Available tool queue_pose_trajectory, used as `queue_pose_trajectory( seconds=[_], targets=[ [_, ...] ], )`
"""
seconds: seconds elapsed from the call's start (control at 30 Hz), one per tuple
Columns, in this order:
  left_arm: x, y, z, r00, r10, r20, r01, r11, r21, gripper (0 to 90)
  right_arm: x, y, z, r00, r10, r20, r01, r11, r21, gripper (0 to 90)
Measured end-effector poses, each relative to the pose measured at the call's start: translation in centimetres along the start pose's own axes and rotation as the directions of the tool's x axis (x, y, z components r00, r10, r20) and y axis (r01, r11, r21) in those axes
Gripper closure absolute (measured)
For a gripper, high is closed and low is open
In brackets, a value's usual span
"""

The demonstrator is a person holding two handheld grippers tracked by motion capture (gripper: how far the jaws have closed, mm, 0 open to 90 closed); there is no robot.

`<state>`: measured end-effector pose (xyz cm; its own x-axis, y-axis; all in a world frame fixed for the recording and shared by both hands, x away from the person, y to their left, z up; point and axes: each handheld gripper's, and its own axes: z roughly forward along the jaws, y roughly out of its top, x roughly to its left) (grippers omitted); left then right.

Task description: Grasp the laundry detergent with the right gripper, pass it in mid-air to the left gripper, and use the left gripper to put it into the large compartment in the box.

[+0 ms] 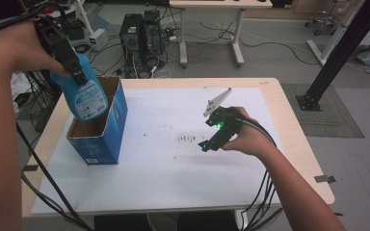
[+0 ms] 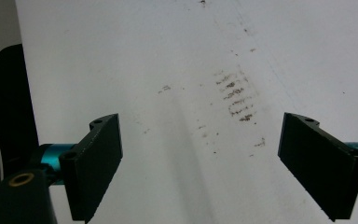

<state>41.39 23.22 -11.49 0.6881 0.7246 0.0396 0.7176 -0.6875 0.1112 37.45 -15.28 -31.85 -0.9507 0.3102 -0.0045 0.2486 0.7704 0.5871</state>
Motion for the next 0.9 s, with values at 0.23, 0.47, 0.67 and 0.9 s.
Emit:
queue_pose_trajectory(
  seconds=[0.23, 0.47, 0.67, 0.9],
  targets=[
    [1.1, -0.2, 2.7, 0.9999, -0.011, 0.002, 0.011, 0.9999, 0.0, 39.1, 0.2, 0.2, 0.4, 1.0, -0.007, -0.001, 0.007, 1.0, 0.014, 12.9],
    [2.4, -0.6, 6.8, 0.9991, -0.041, 0.014, 0.041, 0.999, 0.019, 39.1, 0.5, 0.2, 0.9, 0.9998, -0.02, -0.003, 0.02, 1.0, 0.024, 12.9],
    [2.7, -0.9, 9.3, 0.9984, -0.046, 0.034, 0.045, 0.9986, 0.026, 39.0, 0.4, 0.2, 1.0, 0.9999, -0.011, 0.001, 0.011, 0.999, 0.031, 13.0],
    [2.8, -1.1, 12.6, 0.9985, -0.023, 0.05, 0.02, 0.9981, 0.059, 39.1, 0.6, 0.4, 1.6, 0.9998, -0.019, -0.006, 0.02, 0.999, 0.034, 13.0]
  ],
)
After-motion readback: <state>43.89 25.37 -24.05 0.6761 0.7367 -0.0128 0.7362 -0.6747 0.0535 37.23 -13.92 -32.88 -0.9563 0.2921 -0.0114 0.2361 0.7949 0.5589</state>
